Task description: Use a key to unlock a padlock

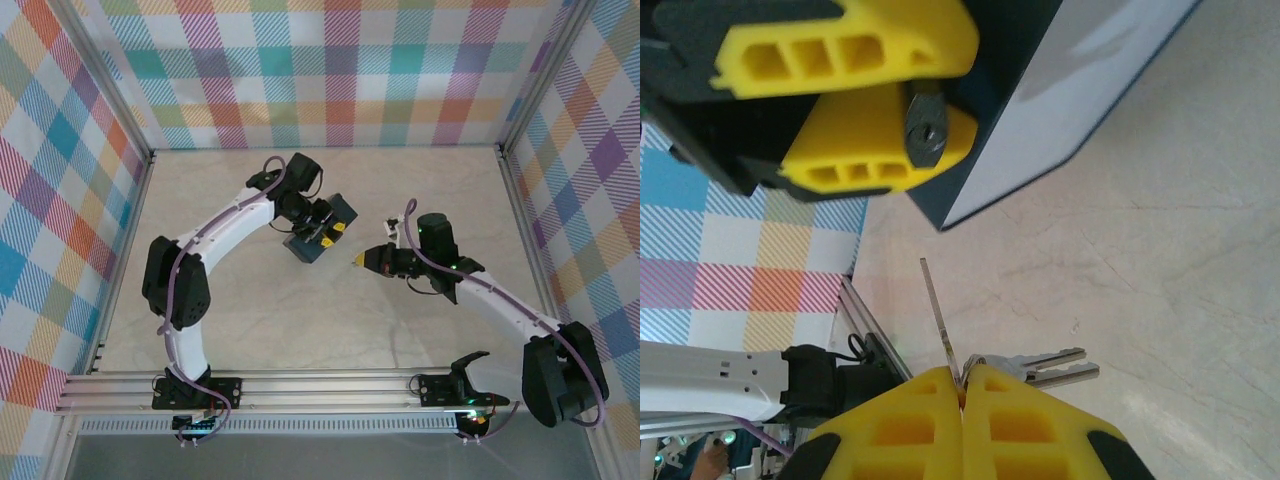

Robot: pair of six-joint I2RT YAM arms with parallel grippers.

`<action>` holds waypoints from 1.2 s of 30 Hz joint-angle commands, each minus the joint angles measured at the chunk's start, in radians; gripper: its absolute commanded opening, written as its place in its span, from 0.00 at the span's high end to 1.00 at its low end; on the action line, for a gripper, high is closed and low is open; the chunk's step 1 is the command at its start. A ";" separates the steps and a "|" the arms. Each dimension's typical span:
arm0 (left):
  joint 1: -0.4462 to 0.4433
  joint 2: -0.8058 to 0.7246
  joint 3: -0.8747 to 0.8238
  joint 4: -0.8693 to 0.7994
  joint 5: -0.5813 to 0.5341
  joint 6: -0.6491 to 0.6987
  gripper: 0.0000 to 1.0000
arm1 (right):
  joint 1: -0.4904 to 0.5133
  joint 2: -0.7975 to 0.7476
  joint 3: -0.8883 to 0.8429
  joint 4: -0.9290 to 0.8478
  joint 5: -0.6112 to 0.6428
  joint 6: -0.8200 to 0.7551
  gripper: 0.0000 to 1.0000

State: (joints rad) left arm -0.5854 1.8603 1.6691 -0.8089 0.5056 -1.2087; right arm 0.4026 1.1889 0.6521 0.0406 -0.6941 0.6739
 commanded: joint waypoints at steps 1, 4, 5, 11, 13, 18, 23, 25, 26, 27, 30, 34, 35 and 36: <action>0.009 -0.080 -0.027 0.032 0.060 -0.038 0.86 | 0.001 -0.008 0.006 0.079 -0.039 -0.006 1.00; 0.009 -0.097 -0.052 0.045 0.066 -0.050 0.86 | 0.001 0.000 0.009 0.095 -0.054 -0.013 1.00; 0.009 -0.107 -0.067 0.057 0.065 -0.059 0.86 | 0.001 0.008 0.010 0.113 -0.061 -0.007 1.00; 0.012 -0.129 -0.111 0.102 0.072 -0.090 0.86 | 0.001 0.052 0.026 0.155 -0.097 0.008 1.00; 0.013 -0.132 -0.119 0.117 0.079 -0.099 0.86 | 0.001 0.062 0.032 0.164 -0.100 0.013 1.00; 0.013 -0.139 -0.121 0.130 0.083 -0.109 0.86 | 0.010 0.096 0.056 0.169 -0.110 0.011 1.00; 0.013 -0.153 -0.136 0.146 0.081 -0.123 0.87 | 0.011 0.119 0.075 0.179 -0.109 0.017 1.00; 0.013 -0.156 -0.145 0.157 0.086 -0.128 0.87 | 0.012 0.123 0.079 0.183 -0.107 0.019 1.00; 0.013 -0.160 -0.151 0.163 0.085 -0.131 0.87 | 0.012 0.123 0.079 0.187 -0.105 0.020 1.00; 0.013 -0.165 -0.158 0.171 0.085 -0.135 0.87 | 0.011 0.124 0.079 0.184 -0.104 0.020 1.00; 0.013 -0.175 -0.171 0.180 0.081 -0.143 0.88 | 0.011 0.131 0.077 0.182 -0.101 0.017 1.00; 0.015 -0.182 -0.179 0.182 0.076 -0.146 0.88 | 0.012 0.139 0.071 0.183 -0.096 0.015 1.00; 0.016 -0.184 -0.180 0.181 0.073 -0.146 0.88 | 0.012 0.141 0.071 0.184 -0.096 0.016 1.00; 0.017 -0.185 -0.182 0.179 0.068 -0.147 0.88 | 0.010 0.141 0.071 0.187 -0.099 0.018 1.00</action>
State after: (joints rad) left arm -0.5777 1.7321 1.4918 -0.6727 0.5560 -1.3476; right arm 0.4076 1.3216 0.7044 0.1940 -0.7761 0.6930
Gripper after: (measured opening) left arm 0.304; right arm 0.046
